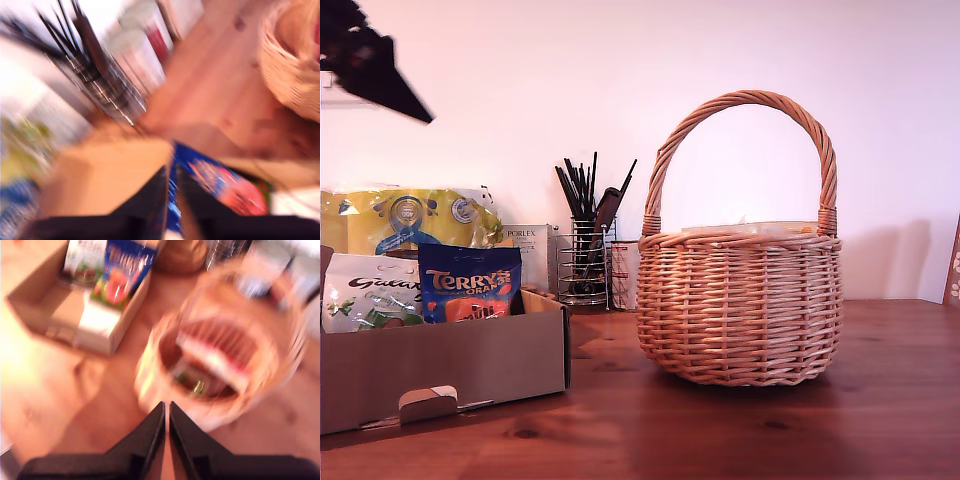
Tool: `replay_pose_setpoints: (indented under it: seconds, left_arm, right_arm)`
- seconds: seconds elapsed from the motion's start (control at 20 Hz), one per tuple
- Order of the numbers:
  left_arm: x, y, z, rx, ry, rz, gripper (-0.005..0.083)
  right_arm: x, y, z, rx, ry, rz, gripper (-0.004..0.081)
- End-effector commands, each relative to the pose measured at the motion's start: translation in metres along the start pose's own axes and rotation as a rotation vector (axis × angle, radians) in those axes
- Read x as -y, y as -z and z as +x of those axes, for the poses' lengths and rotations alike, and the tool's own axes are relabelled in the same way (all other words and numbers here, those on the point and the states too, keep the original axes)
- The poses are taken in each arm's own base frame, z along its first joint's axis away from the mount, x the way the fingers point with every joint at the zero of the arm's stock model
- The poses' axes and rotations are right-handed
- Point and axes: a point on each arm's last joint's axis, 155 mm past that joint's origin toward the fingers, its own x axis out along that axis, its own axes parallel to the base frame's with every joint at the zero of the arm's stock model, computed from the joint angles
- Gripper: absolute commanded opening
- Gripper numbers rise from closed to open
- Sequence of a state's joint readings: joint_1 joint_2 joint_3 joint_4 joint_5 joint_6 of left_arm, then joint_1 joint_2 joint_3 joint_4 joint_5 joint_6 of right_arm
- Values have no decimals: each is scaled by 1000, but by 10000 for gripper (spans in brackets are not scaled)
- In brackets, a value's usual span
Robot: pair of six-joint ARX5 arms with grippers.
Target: Move the bags of Easter eggs from the cardboard box on the left into the woven basket on the right side.
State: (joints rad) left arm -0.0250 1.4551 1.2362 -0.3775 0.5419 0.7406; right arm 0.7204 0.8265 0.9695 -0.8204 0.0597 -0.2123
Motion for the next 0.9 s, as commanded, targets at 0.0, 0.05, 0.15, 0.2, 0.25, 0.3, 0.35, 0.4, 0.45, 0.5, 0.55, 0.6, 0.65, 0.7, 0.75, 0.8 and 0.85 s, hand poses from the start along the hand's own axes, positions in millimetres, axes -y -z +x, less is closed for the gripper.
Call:
replay_pose_setpoints:
  seconds: [0.0,0.05,0.15,0.2,0.25,0.3,0.35,0.4,0.45,0.5,0.55,0.6,0.65,0.7,0.75,0.8,0.85]
  left_arm:
    - [-1,25,24,-36,28,-28,481]
    - [-2,33,33,-46,34,-38,534]
    - [0,51,51,-72,58,-59,539]
    - [1,59,59,-83,66,-68,539]
    - [2,67,67,-89,73,-74,539]
    - [1,74,73,-96,76,-86,539]
    - [0,82,79,-105,79,-94,539]
    - [1,90,85,-115,85,-106,539]
    - [3,97,88,-127,96,-115,539]
    - [7,103,92,-141,109,-128,538]
    - [9,108,94,-152,118,-137,538]
    - [10,113,96,-163,120,-141,538]
    - [10,116,98,-168,119,-142,538]
    - [11,120,100,-174,123,-148,535]
    - [12,123,101,-181,127,-154,536]
    - [14,128,103,-189,135,-163,535]
    - [17,131,103,-200,145,-174,535]
  right_arm:
    - [-3,12,0,-24,-11,8,-13]
    - [-5,18,-3,-38,-14,15,-13]
    - [-5,21,-8,-35,-15,31,-13]
    - [-5,20,-10,-24,-13,32,-13]
    - [-4,19,-12,-15,-10,33,-13]
    - [-4,19,-12,-12,-10,32,-13]
    - [-4,19,-12,-14,-10,32,-13]
    - [-4,19,-12,-14,-10,30,-13]
    - [-4,19,-12,-13,-10,30,-13]
    - [-4,19,-12,-13,-10,30,-13]
    - [-4,18,-12,-12,-10,29,-13]
    - [-4,18,-12,-11,-10,29,-13]
    - [-4,18,-12,-11,-10,29,-13]
    - [-4,18,-12,-11,-10,29,-13]
    - [-4,18,-12,-10,-9,29,-13]
    - [-4,17,-12,-8,-9,24,-13]
    - [-4,17,-12,-8,-9,24,-13]
